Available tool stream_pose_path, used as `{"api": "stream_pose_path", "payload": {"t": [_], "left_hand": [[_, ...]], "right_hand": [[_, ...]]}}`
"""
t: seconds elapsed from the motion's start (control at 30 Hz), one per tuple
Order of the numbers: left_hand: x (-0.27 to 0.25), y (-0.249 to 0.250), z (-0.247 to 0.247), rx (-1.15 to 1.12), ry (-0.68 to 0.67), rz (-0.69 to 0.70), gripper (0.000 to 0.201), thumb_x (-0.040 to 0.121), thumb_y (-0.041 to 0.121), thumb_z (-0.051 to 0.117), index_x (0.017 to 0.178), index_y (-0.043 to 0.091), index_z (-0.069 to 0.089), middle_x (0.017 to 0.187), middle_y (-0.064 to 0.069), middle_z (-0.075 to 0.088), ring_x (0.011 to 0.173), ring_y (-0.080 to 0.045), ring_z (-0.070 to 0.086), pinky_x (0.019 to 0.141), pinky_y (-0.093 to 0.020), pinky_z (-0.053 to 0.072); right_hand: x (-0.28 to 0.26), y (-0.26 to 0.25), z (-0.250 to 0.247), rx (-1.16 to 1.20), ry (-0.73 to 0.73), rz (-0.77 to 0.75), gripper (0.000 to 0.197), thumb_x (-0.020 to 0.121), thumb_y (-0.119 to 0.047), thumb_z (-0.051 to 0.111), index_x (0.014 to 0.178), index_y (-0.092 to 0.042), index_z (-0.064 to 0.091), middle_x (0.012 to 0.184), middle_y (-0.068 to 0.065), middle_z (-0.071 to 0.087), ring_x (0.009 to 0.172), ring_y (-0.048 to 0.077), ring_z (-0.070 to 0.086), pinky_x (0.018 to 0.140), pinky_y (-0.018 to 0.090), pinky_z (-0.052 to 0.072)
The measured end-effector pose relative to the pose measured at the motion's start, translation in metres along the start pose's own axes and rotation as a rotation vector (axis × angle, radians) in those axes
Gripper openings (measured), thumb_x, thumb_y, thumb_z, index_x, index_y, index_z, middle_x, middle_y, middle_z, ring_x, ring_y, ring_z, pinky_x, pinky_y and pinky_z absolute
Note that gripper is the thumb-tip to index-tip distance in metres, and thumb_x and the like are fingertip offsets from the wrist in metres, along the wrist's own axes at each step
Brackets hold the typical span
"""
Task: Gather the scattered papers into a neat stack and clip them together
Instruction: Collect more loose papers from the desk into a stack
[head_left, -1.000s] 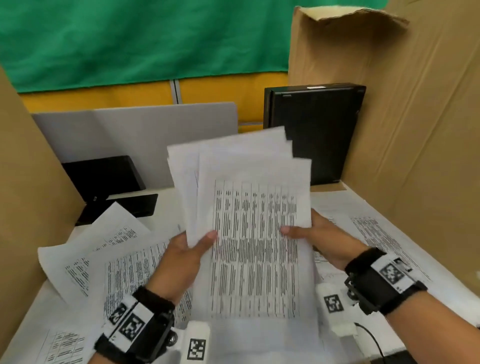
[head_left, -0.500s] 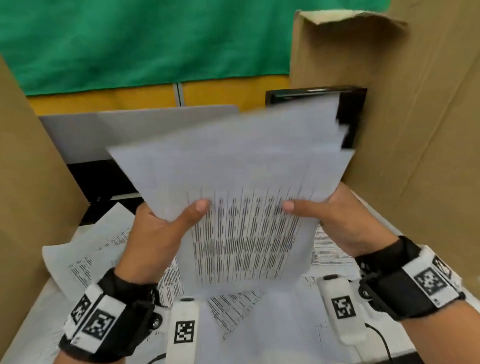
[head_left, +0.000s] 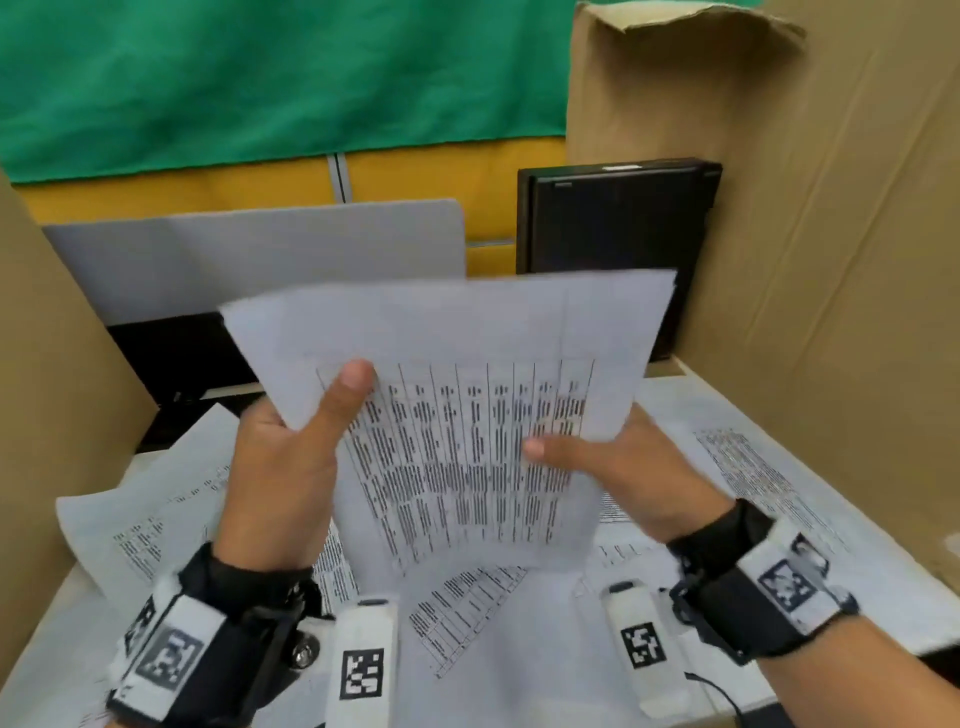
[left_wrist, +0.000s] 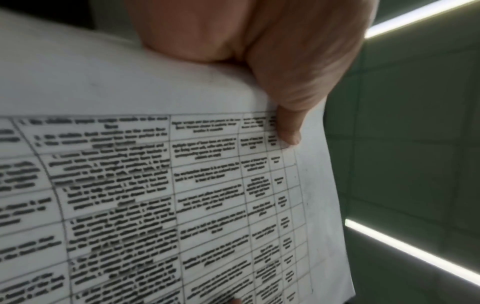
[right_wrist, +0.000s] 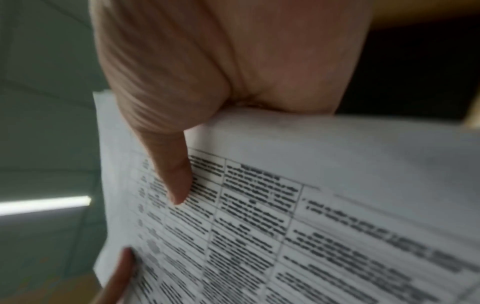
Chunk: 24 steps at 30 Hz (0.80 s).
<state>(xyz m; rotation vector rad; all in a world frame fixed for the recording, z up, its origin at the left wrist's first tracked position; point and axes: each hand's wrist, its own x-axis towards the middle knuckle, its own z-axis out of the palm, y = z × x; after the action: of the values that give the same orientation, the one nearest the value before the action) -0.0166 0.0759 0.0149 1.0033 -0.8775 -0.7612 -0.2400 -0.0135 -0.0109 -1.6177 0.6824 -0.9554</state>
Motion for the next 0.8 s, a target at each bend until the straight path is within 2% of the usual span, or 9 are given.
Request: {"api": "stream_pose_path", "payload": {"t": [0.1, 0.17, 0.23, 0.33, 0.4, 0.47, 0.5, 0.53, 0.8], "left_hand": [[-0.015, -0.035, -0.003, 0.382, -0.009, -0.297, 0.062, 0.076, 0.043, 0.072, 0.126, 0.008, 0.059, 0.129, -0.005, 0.065, 0.131, -0.03, 0.051, 0.108, -0.042, 0.036], [-0.015, -0.066, -0.015, 0.54, -0.098, -0.383, 0.057, 0.083, 0.047, 0.065, 0.112, -0.001, 0.063, 0.091, -0.008, 0.075, 0.09, -0.03, 0.071, 0.083, -0.041, 0.05], [-0.005, -0.09, -0.032, 0.526, -0.034, -0.398, 0.051, 0.086, 0.05, 0.061, 0.094, -0.001, 0.064, 0.057, 0.002, 0.051, 0.052, -0.016, 0.054, 0.059, -0.032, 0.041], [0.012, -0.11, -0.045, 0.249, 0.172, -0.555, 0.034, 0.093, 0.033, 0.063, 0.109, 0.002, 0.06, 0.092, -0.012, 0.062, 0.094, -0.029, 0.062, 0.091, -0.044, 0.048], [0.017, -0.128, -0.055, 0.247, 0.191, -0.656, 0.044, 0.089, 0.033, 0.068, 0.111, -0.002, 0.054, 0.093, -0.014, 0.061, 0.093, -0.033, 0.06, 0.098, -0.053, 0.043], [0.017, -0.148, -0.063, 0.409, 0.17, -0.754, 0.055, 0.088, 0.036, 0.07, 0.114, -0.008, 0.05, 0.088, -0.022, 0.059, 0.087, -0.038, 0.06, 0.098, -0.054, 0.043], [0.017, -0.156, -0.066, 0.486, 0.168, -0.783, 0.053, 0.09, 0.034, 0.067, 0.115, -0.009, 0.05, 0.117, -0.033, 0.053, 0.087, -0.037, 0.06, 0.093, -0.047, 0.045], [0.018, -0.16, -0.068, 0.537, 0.152, -0.803, 0.047, 0.091, 0.034, 0.066, 0.11, -0.007, 0.051, 0.089, -0.001, 0.033, 0.084, -0.033, 0.057, 0.083, -0.041, 0.045], [0.027, -0.169, -0.075, 0.461, 0.115, -0.898, 0.046, 0.087, 0.024, 0.072, 0.12, 0.003, 0.049, 0.115, -0.02, 0.065, 0.106, -0.041, 0.062, 0.098, -0.055, 0.048]], "right_hand": [[-0.005, 0.044, 0.005, -0.172, -0.026, 0.195, 0.038, 0.08, -0.025, 0.083, 0.099, -0.053, 0.068, 0.113, -0.021, 0.075, 0.107, -0.004, 0.068, 0.099, 0.027, 0.053], [-0.006, 0.062, 0.003, -0.201, -0.026, 0.269, 0.031, 0.081, -0.027, 0.082, 0.108, -0.04, 0.071, 0.114, -0.014, 0.076, 0.107, 0.002, 0.07, 0.1, 0.031, 0.054], [-0.003, 0.069, -0.005, -0.144, -0.005, 0.323, 0.029, 0.084, -0.027, 0.079, 0.112, -0.022, 0.075, 0.111, -0.004, 0.079, 0.104, 0.013, 0.074, 0.095, 0.031, 0.057], [0.016, 0.072, -0.034, -0.143, 0.088, 0.347, 0.033, 0.083, -0.037, 0.076, 0.108, -0.015, 0.074, 0.101, 0.003, 0.08, 0.093, 0.019, 0.075, 0.092, 0.039, 0.056], [0.035, 0.078, -0.061, -0.233, 0.147, 0.361, 0.034, 0.082, -0.044, 0.077, 0.103, -0.018, 0.074, 0.098, 0.004, 0.079, 0.087, 0.017, 0.073, 0.087, 0.04, 0.056], [0.054, 0.087, -0.086, -0.339, 0.19, 0.403, 0.035, 0.081, -0.043, 0.078, 0.103, -0.016, 0.073, 0.096, 0.005, 0.078, 0.084, 0.017, 0.071, 0.078, 0.033, 0.055], [0.064, 0.093, -0.097, -0.39, 0.211, 0.419, 0.036, 0.081, -0.041, 0.079, 0.103, -0.014, 0.072, 0.094, 0.007, 0.077, 0.081, 0.017, 0.07, 0.072, 0.029, 0.053], [0.074, 0.099, -0.106, -0.436, 0.227, 0.428, 0.036, 0.08, -0.039, 0.081, 0.103, -0.012, 0.071, 0.09, 0.007, 0.075, 0.079, 0.018, 0.068, 0.068, 0.026, 0.051], [0.135, 0.128, -0.117, -1.262, -0.027, 0.538, 0.036, 0.074, -0.045, 0.082, 0.083, -0.013, 0.068, 0.092, 0.002, 0.068, 0.092, 0.027, 0.068, 0.079, 0.034, 0.056]]}}
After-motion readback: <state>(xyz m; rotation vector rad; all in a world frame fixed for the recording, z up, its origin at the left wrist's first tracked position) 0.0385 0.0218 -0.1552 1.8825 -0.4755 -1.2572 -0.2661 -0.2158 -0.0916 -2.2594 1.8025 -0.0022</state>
